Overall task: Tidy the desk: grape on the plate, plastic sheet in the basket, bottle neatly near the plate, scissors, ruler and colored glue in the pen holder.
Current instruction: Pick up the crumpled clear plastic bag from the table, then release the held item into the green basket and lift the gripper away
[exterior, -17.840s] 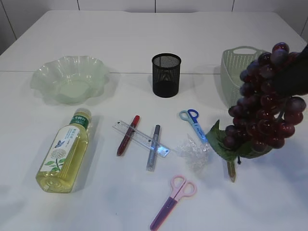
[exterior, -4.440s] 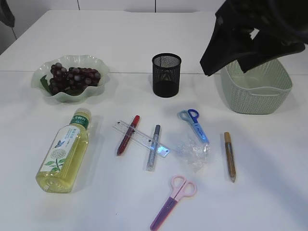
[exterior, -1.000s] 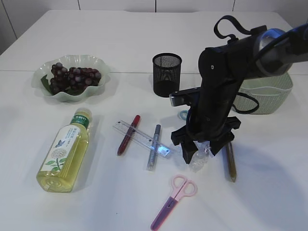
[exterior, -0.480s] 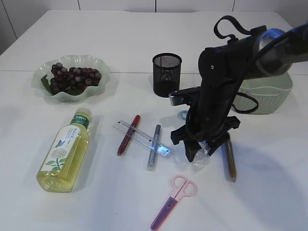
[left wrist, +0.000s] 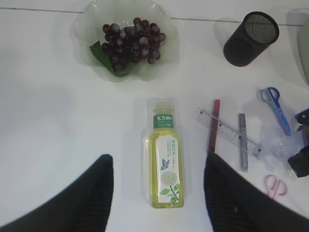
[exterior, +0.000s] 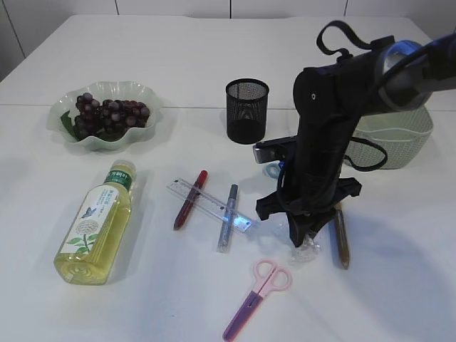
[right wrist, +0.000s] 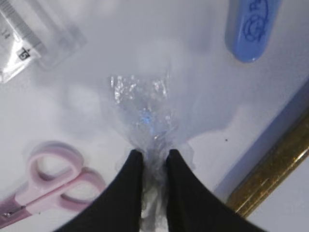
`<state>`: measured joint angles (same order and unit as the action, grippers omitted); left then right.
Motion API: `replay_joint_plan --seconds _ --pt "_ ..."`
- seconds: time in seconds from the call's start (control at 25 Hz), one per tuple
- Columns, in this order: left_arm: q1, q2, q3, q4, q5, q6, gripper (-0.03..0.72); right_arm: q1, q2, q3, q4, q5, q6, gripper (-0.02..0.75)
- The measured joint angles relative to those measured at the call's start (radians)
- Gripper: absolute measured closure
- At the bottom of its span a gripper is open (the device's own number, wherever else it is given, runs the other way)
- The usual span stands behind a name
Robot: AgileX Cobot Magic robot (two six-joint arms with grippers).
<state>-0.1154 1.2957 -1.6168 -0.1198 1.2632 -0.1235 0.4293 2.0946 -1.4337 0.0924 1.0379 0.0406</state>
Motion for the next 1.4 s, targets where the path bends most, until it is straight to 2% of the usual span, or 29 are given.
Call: replay_joint_plan --seconds 0.44,0.64,1.04,1.2,1.4 --pt "0.0 0.0 0.0 -0.002 0.0 0.0 0.253 0.0 0.0 -0.128 0.038 0.152 -0.002 0.636" --pt "0.0 0.0 0.0 -0.002 0.0 0.0 0.253 0.0 0.0 -0.2 0.038 0.169 -0.002 0.636" --pt "0.0 0.0 0.0 -0.002 0.0 0.0 0.253 0.0 0.0 -0.458 0.008 0.182 0.043 0.638" --pt "0.0 0.0 0.0 -0.002 0.0 0.0 0.253 -0.032 0.0 -0.561 -0.026 0.188 0.074 0.639" --pt "0.0 0.0 0.0 -0.002 0.0 0.0 0.253 -0.156 0.0 -0.636 -0.037 0.194 0.092 0.639"
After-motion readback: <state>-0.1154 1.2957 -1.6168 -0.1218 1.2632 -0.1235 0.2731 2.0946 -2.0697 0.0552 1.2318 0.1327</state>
